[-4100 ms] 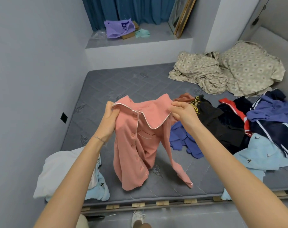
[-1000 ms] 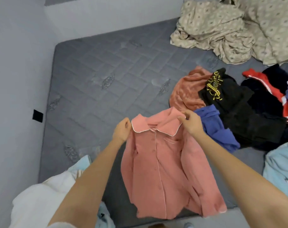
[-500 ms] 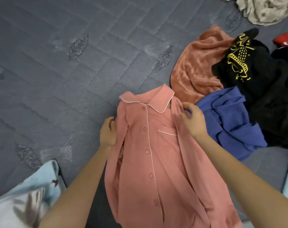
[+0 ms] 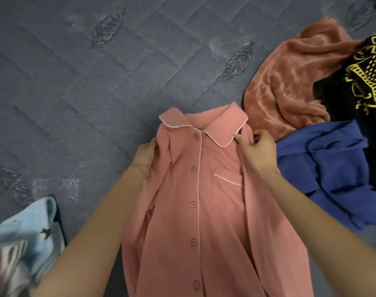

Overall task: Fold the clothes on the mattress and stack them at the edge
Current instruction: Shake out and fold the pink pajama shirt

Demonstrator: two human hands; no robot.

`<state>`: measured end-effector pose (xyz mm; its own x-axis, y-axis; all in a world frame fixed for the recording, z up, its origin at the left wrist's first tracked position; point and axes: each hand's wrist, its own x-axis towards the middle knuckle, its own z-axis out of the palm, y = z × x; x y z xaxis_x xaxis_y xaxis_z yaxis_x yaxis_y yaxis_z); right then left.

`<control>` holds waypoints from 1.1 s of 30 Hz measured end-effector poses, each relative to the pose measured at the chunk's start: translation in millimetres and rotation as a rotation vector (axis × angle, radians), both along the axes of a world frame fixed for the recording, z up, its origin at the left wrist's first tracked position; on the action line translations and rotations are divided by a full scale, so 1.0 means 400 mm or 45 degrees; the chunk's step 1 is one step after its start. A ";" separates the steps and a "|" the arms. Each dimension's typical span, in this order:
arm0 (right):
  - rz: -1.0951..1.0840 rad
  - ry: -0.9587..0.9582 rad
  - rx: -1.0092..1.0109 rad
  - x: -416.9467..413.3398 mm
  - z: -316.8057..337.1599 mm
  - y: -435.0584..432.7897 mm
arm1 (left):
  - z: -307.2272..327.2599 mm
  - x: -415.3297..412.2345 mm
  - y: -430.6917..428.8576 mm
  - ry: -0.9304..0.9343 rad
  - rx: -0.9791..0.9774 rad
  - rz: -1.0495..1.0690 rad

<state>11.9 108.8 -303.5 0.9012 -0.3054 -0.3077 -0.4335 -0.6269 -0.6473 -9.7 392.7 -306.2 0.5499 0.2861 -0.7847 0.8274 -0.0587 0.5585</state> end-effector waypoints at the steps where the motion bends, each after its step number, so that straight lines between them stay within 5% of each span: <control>1: 0.014 -0.018 -0.007 0.001 -0.003 0.000 | 0.001 0.006 -0.004 0.004 -0.044 -0.006; 4: 0.034 -0.072 0.031 0.006 -0.005 -0.009 | 0.011 0.021 -0.005 -0.010 -0.121 -0.010; 12: -0.113 -0.163 0.116 0.075 0.032 -0.038 | 0.077 0.088 0.060 -0.535 0.019 -0.039; 17: -0.087 -0.160 0.054 0.090 0.040 -0.040 | 0.060 0.097 0.067 -0.751 0.391 0.020; 25: 0.407 -0.466 -0.054 0.101 0.080 0.109 | 0.026 0.065 0.074 -0.701 0.179 -0.190; 31: 0.991 -0.445 0.067 0.107 0.120 0.310 | 0.021 -0.009 0.160 -0.191 0.022 -0.297; 33: 1.205 -0.336 0.079 0.110 0.127 0.373 | 0.027 -0.046 0.183 -0.207 -0.046 -0.357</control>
<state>56.0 257.9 -252.5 0.8073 0.5878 -0.0522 0.3936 -0.6023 -0.6945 -28.2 465.8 -295.5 0.7222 0.0792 -0.6871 0.6817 -0.2495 0.6878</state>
